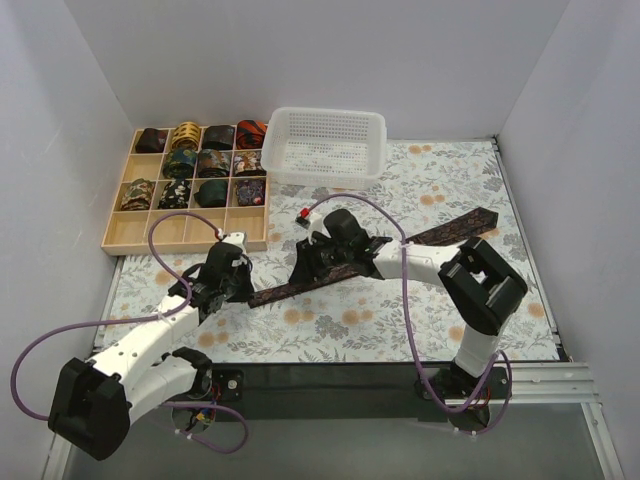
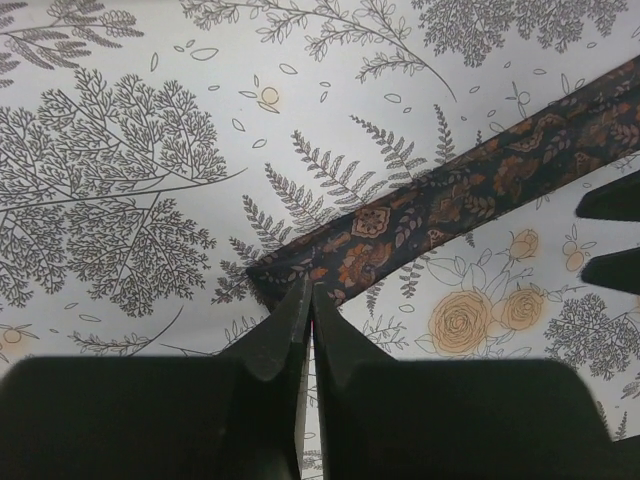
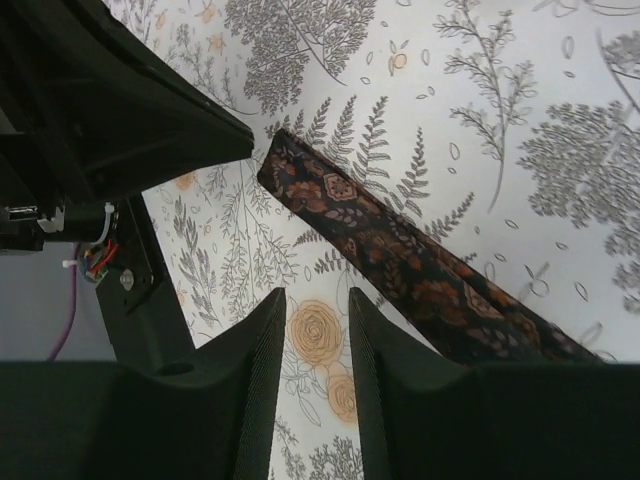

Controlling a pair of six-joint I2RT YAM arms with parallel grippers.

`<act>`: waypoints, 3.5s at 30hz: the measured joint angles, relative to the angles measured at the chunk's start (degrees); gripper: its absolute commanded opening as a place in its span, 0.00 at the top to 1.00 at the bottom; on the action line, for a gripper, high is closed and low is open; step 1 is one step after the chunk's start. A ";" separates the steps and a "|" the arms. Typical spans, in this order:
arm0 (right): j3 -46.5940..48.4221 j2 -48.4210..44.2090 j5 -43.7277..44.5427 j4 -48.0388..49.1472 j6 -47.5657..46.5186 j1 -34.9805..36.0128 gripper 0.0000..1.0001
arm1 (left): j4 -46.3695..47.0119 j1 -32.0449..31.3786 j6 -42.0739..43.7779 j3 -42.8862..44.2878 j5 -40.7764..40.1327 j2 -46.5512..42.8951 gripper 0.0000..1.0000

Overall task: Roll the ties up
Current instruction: Roll the tie

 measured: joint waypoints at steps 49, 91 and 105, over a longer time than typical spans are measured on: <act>7.61 18.73 -5.97 6.88 10.45 1.51 0.93 | 2.64 4.68 -3.34 -3.43 2.78 1.22 0.69; 7.61 18.84 -5.81 7.10 10.95 1.09 0.92 | 6.62 7.45 -4.22 0.24 15.63 5.42 1.00; 6.75 17.73 -3.56 7.48 10.19 0.96 0.90 | 11.61 3.52 -7.67 2.05 21.27 9.31 0.95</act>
